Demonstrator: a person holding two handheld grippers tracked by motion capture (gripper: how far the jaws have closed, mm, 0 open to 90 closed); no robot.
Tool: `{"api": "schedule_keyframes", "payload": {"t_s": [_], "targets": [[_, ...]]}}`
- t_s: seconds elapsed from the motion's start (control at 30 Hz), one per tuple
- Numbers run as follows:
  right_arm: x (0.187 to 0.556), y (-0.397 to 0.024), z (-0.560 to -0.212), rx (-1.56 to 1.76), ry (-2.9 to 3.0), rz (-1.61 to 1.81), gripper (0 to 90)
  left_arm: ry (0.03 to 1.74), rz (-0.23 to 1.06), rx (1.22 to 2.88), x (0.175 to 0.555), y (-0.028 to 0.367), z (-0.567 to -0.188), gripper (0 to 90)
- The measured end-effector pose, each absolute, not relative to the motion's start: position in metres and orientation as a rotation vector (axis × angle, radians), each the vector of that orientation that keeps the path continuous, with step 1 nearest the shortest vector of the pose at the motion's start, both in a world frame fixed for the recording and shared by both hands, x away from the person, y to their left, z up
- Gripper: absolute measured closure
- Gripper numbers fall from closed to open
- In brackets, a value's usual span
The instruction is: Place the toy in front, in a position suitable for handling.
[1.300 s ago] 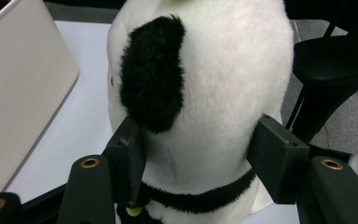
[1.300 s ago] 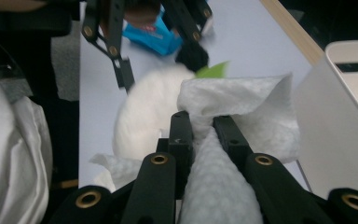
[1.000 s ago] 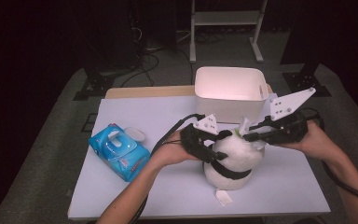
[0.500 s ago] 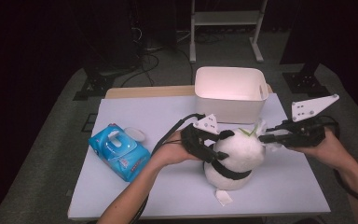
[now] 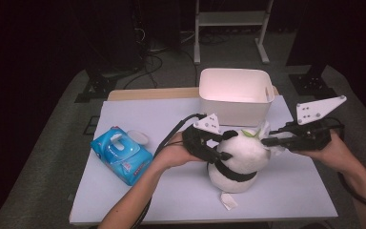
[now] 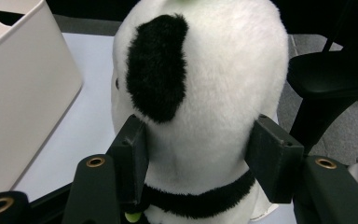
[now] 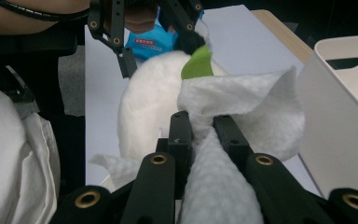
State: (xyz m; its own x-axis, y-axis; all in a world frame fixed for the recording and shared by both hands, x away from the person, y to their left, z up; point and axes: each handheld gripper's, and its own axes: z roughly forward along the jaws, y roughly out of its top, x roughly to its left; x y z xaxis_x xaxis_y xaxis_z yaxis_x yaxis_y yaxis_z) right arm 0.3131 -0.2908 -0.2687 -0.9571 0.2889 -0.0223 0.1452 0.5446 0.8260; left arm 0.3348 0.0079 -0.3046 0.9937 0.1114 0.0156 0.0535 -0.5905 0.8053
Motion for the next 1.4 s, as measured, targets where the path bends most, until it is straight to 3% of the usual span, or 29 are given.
{"api": "schedule_keyframes", "payload": {"t_s": [0.43,0.73,0.87,0.97,1.17,1.4], "targets": [[0.321,-0.237,-0.248,0.215,2.688,1.231,78.3,0.063,0.103,2.243,0.329,-0.007,-0.303,43.5],[0.318,-0.257,-0.253,0.294,2.694,1.200,78.3,0.064,0.072,2.197,0.331,-0.009,-0.309,43.3],[0.317,-0.266,-0.259,0.336,2.695,1.201,78.3,0.095,0.045,2.198,0.334,-0.011,-0.320,27.8],[0.317,-0.274,-0.265,0.354,2.694,1.252,78.3,0.104,-0.014,2.177,0.338,-0.014,-0.336,23.2],[0.317,-0.278,-0.267,0.378,2.651,1.295,78.3,0.113,0.005,2.107,0.339,-0.012,-0.329,46.0],[0.320,-0.278,-0.266,0.378,2.616,1.389,78.4,0.102,0.046,2.140,0.336,-0.002,-0.315,46.5]]}}
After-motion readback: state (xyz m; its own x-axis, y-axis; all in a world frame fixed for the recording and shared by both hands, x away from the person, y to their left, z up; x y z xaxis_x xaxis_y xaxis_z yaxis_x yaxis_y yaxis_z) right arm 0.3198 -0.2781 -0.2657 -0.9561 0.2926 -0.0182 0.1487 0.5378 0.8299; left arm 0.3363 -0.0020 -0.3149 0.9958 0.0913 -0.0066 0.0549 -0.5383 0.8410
